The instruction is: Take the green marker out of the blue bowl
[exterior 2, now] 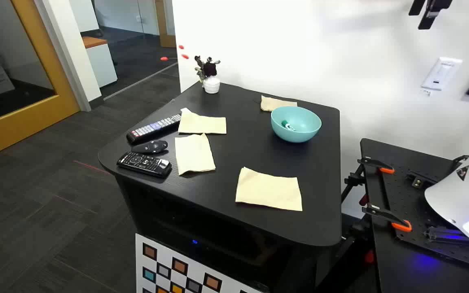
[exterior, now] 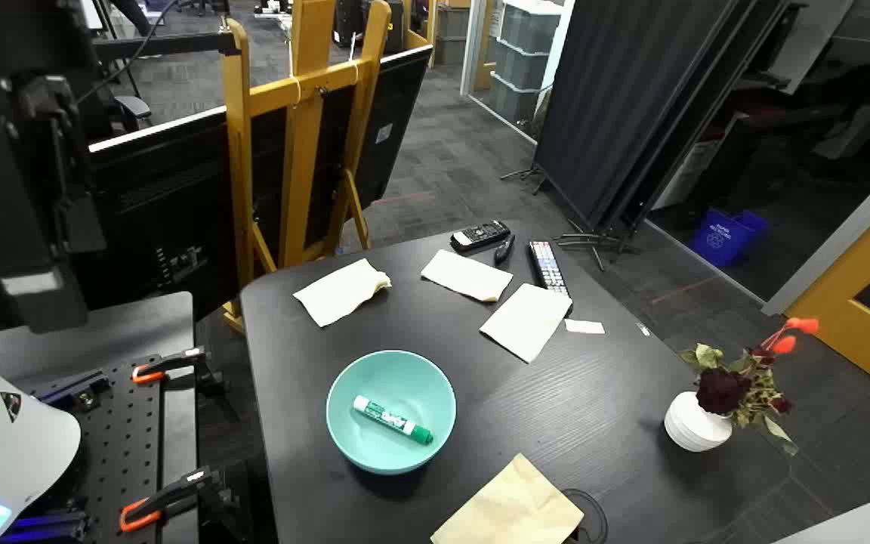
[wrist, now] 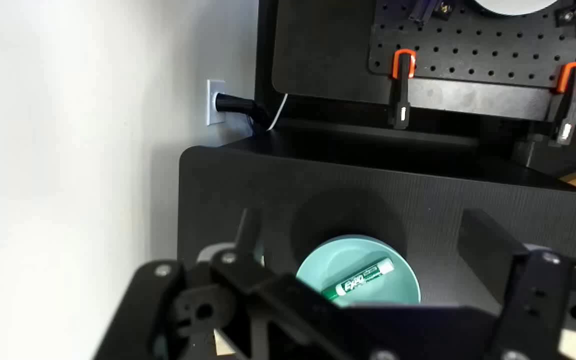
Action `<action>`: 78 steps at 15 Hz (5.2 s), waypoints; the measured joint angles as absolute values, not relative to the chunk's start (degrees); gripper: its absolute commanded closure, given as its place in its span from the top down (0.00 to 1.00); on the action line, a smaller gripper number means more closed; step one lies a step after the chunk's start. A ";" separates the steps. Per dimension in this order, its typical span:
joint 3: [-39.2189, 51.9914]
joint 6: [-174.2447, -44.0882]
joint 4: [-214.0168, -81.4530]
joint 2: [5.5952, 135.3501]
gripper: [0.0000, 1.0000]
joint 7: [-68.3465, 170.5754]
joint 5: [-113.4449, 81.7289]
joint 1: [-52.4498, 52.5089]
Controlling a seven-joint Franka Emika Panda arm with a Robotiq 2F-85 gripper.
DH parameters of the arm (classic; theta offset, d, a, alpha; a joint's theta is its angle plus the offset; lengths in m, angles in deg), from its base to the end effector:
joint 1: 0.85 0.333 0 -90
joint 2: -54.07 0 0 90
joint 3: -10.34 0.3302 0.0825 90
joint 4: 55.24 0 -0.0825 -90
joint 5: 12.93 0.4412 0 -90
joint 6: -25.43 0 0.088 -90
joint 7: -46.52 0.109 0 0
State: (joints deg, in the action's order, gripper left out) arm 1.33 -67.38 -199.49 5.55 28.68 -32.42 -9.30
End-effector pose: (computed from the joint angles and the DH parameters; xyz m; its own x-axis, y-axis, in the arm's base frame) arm 0.3133 -0.1418 0.5366 0.9896 0.0764 -0.1218 0.0989 -0.9766 0.1907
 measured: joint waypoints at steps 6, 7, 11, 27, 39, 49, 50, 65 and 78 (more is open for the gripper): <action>1.33 -67.39 -199.49 5.55 1.00 28.68 -32.42 -9.30; 1.33 -67.39 -199.49 5.55 1.00 28.68 -32.42 -9.30; 1.30 -68.71 -199.60 6.54 1.00 31.94 -32.22 -8.49; 2.75 -111.23 -206.70 33.80 1.00 61.65 -21.87 -9.42; 5.32 -130.49 -206.69 50.06 1.00 74.98 -21.90 -10.35; 5.20 -130.55 -206.17 52.19 1.00 75.02 -21.86 -10.35; 5.10 -130.55 -205.86 53.09 1.00 75.03 -21.77 -10.35; -0.43 -132.39 -197.86 67.63 1.00 80.75 -19.71 -7.32; -3.88 -134.04 -195.52 72.61 0.19 81.02 -15.04 -3.47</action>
State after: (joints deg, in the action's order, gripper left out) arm -3.88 -134.04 -195.52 72.61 81.02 -15.04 -3.47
